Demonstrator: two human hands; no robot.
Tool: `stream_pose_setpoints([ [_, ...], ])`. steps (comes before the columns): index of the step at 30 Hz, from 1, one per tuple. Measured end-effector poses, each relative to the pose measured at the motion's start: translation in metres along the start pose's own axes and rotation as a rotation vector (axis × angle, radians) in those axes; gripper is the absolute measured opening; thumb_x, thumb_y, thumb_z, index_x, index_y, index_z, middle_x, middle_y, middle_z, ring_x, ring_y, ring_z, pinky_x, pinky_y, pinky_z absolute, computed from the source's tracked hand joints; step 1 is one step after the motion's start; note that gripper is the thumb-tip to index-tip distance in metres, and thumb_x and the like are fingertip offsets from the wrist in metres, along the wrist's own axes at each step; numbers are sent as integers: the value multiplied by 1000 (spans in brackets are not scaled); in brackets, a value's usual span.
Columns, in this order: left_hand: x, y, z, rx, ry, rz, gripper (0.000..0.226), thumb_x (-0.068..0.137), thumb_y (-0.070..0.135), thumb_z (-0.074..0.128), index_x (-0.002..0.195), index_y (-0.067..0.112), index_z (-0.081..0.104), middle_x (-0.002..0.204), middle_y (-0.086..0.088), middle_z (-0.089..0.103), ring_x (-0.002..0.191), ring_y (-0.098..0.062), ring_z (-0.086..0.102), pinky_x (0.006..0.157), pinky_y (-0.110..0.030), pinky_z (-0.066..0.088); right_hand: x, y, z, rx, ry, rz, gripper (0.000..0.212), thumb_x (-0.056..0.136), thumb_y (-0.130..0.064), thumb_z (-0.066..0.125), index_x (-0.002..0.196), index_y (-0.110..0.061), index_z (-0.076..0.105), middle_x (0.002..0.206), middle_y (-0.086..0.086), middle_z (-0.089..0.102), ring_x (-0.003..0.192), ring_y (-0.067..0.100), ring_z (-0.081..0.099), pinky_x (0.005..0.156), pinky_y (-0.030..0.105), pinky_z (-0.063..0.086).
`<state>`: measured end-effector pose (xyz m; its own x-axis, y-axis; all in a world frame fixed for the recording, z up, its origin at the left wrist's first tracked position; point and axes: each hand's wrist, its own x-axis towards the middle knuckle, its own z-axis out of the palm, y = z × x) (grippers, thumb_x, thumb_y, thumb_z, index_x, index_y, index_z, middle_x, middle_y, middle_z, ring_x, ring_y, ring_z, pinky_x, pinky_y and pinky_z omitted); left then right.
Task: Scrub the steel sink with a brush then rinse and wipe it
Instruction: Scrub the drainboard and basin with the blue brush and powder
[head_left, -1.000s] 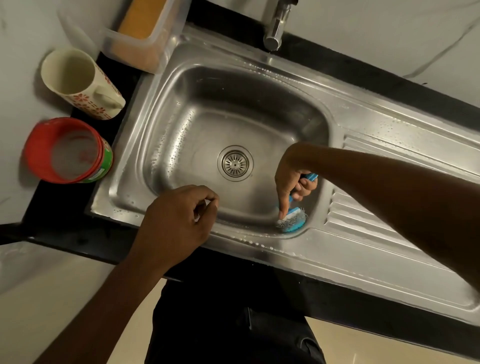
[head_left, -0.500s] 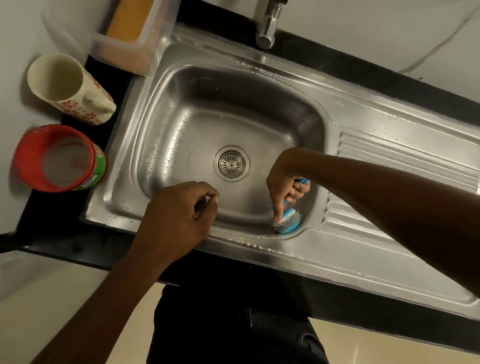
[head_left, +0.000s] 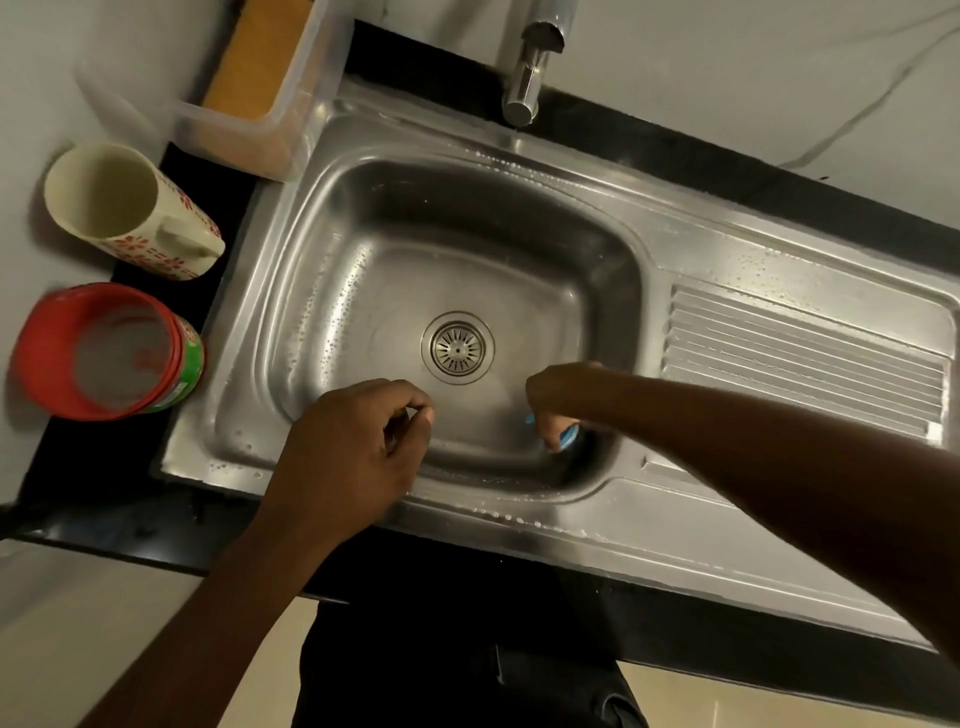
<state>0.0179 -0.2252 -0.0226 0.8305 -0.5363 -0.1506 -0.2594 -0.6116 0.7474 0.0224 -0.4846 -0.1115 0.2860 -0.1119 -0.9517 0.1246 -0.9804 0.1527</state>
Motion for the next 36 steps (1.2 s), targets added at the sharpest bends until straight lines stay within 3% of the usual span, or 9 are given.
stream_pose_setpoints([
  [2,1,-1,-1,-4,7,-7,10,98,28,68,103,25,76,89,16,73,79,-6,70,72,-34,62,0,5,-12,-110,49,64,56,80,-41,86,127,-22,64,123,-1,66,115,26,65,87,37,52],
  [6,1,0,-1,-15,5,-2,10,98,28,68,102,25,76,86,15,72,77,-8,69,70,-34,62,1,25,-37,-206,355,202,31,97,-15,65,128,-16,66,135,6,65,123,32,63,91,42,53],
  [11,3,7,4,-16,30,0,7,98,26,69,100,25,76,82,13,71,73,-9,68,66,-33,60,-2,53,-65,-348,538,301,20,96,-15,70,115,-15,74,117,8,75,108,29,72,75,35,52],
  [17,6,10,14,-31,14,11,6,98,26,68,95,27,74,78,14,67,71,-11,66,64,-34,57,-36,69,-68,-433,625,282,13,96,-11,60,99,-18,72,107,3,74,103,31,73,76,35,52],
  [20,9,11,17,-24,-29,18,7,99,29,66,97,28,73,80,14,68,73,-11,66,66,-35,58,-31,74,-77,-374,634,319,8,98,-18,61,94,-15,67,101,1,70,99,27,72,76,33,51],
  [25,10,6,15,-50,0,18,8,99,30,66,97,28,73,81,14,68,73,-10,67,66,-35,59,13,45,-45,-241,509,245,27,95,-9,66,120,-17,72,128,8,70,118,34,67,86,43,55],
  [30,6,3,13,-89,5,-18,6,98,26,69,99,25,75,82,14,71,75,-10,70,67,-39,61,8,40,-32,-307,444,193,28,95,-13,65,122,-19,69,129,4,68,119,29,66,82,38,52],
  [32,5,4,12,-84,5,-24,6,97,26,69,98,26,75,81,14,71,74,-10,70,67,-39,61,-4,38,-43,-361,308,153,30,96,-19,65,126,-19,66,132,2,64,123,27,63,80,37,48],
  [36,4,9,9,-69,15,-10,7,97,24,69,92,28,74,77,12,70,71,-13,69,65,-40,60,-26,58,-94,-369,286,278,21,91,-33,72,109,-23,65,123,-4,64,115,21,64,84,33,52],
])
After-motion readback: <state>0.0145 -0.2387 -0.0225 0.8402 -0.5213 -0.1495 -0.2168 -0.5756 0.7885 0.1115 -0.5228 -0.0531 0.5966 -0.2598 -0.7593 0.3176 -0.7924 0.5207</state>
